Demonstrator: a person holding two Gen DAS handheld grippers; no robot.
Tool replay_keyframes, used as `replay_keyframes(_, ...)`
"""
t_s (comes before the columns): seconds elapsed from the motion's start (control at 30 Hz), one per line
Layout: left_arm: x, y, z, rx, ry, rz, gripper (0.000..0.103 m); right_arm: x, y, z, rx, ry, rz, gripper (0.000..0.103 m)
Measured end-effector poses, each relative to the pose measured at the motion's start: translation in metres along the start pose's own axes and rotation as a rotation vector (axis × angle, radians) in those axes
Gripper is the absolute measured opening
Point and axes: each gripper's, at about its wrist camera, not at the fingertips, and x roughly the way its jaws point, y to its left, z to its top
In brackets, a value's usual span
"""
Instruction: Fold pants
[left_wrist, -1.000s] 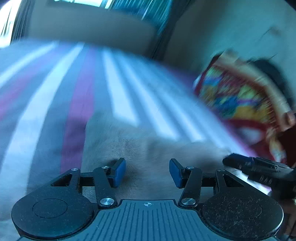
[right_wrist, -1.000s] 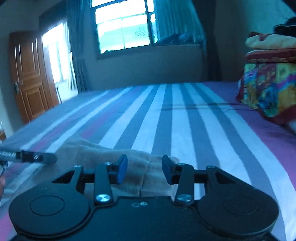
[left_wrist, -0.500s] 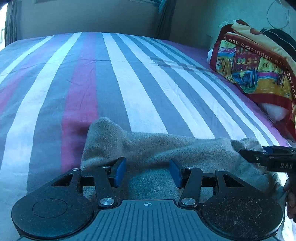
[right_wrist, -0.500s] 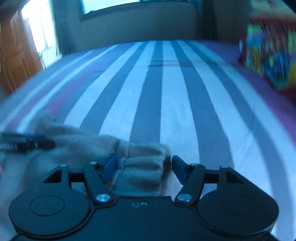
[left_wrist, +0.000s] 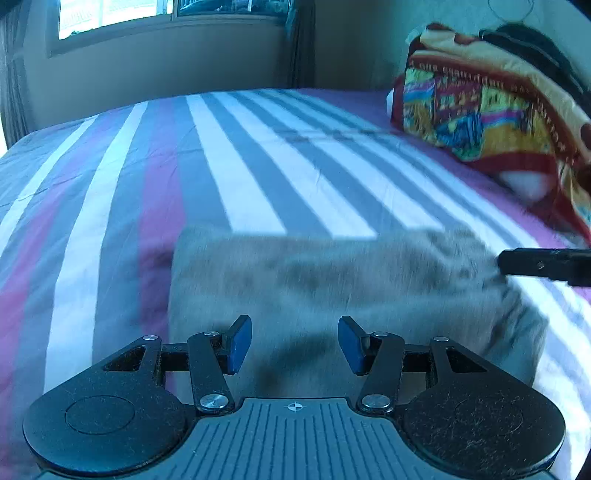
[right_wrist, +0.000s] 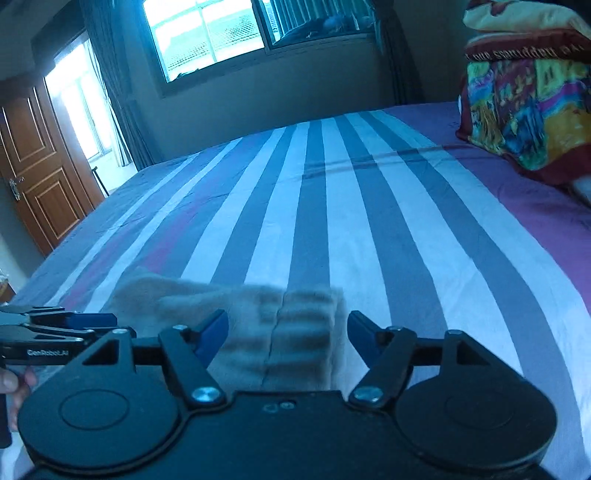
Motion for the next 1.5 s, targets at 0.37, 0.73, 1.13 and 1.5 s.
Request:
replay_keyframes(0.37,-0.012,-0.01,-0.029,0.03,-0.003,0.017,0.052,-0.005,-0.006,-0.028,0.06,0.046,-0.008,0.075)
replay_keyframes(0.73,-0.05,-0.016,-0.063,0.088,-0.119,-0.005,0.057,-0.009,-0.015,-0.054,0.071,0.081,0.03,0.083)
replay_keyframes(1.13,0.015,0.121,-0.09,-0.418,0.025,-0.526,0.07,0.014,-0.13,-0.057,0.497,0.169,0.497,0.093)
replay_keyframes(1.5,0.063,0.141,-0.093,-0.565,-0.058,-0.727,0.024,0.078,-0.093,-0.025,0.271,0.232,0.562,0.053)
